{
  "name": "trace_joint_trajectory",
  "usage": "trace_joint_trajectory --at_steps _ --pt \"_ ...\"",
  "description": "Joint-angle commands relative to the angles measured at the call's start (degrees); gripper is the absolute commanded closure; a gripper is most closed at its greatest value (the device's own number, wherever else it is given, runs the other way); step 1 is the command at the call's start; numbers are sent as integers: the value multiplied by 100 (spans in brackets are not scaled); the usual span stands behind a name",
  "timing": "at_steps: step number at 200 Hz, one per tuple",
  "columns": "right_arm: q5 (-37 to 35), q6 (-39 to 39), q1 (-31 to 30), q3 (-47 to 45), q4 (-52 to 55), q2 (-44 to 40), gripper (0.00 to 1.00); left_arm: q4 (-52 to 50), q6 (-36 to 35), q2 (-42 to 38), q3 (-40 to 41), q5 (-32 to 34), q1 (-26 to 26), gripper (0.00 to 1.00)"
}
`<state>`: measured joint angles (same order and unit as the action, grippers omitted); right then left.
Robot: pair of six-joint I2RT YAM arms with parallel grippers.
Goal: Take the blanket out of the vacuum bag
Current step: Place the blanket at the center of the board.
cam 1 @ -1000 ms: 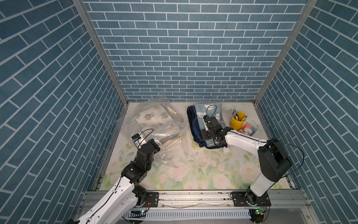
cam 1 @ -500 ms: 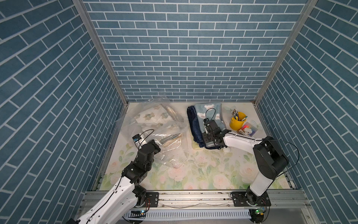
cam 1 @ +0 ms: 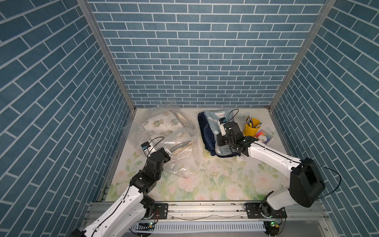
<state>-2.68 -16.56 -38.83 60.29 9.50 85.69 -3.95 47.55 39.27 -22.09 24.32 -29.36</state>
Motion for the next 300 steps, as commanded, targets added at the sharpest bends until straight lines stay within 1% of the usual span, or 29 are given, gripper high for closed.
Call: trace_joint_trajectory --at_steps 1,7,16,44,50,67,72,82,88,118,133,166,194,204,214,227,236,258,265,286,300 --pt "678 52 13 184 90 57 100 -51 -77 -9 -124 -45 39 100" --pt "917 27 6 205 71 88 100 -64 -86 -20 -146 -37 42 100" --pt "1056 -11 11 243 66 122 100 -96 -95 -47 -159 -41 38 100" --pt "1150 -130 25 302 54 399 100 -129 -121 -100 -180 -49 44 100" --pt "1228 -175 28 283 31 489 95 -135 -125 -101 -182 -65 44 100" --pt "1509 -304 41 182 11 704 86 -185 -117 -115 -166 -76 38 100" --pt "1595 -350 34 90 -50 712 81 -197 -111 -133 -155 -80 44 100" --pt "1702 -457 36 -142 -220 678 66 -206 -99 -179 -131 -87 40 100" --pt "1734 -511 42 -246 -278 664 61 -209 -100 -211 -100 -77 44 100" --pt "2035 -633 66 -417 -377 609 55 -191 -115 -235 -84 -43 44 100" --pt "1966 -638 88 -293 -283 437 52 -193 -146 -205 -119 -58 42 100" --pt "1361 -341 155 482 265 132 48 -212 -157 -169 -142 -85 39 100" --pt "1076 -252 515 1114 281 473 47 -214 -150 -226 -155 -85 44 100" --pt "809 -260 652 1420 228 766 46 -204 -154 -229 -152 -100 38 100" --pt "853 -234 784 1812 248 1169 46 -195 -150 -213 -179 -132 43 100" --pt "743 -90 823 2414 372 1719 45 -160 -180 -142 -212 -216 45 100" --pt "516 27 829 2833 445 2083 45 -159 -217 -82 -252 -272 40 99" --pt "170 282 829 3667 488 2812 36 -174 -342 99 -369 -367 40 99" --pt "46 358 840 3960 567 3092 35 -180 -358 144 -412 -389 44 99" --pt "61 537 879 4757 829 3837 34 -130 -411 248 -473 -485 37 99" --pt "77 557 886 5066 794 4257 34 -76 -423 311 -496 -539 39 99"
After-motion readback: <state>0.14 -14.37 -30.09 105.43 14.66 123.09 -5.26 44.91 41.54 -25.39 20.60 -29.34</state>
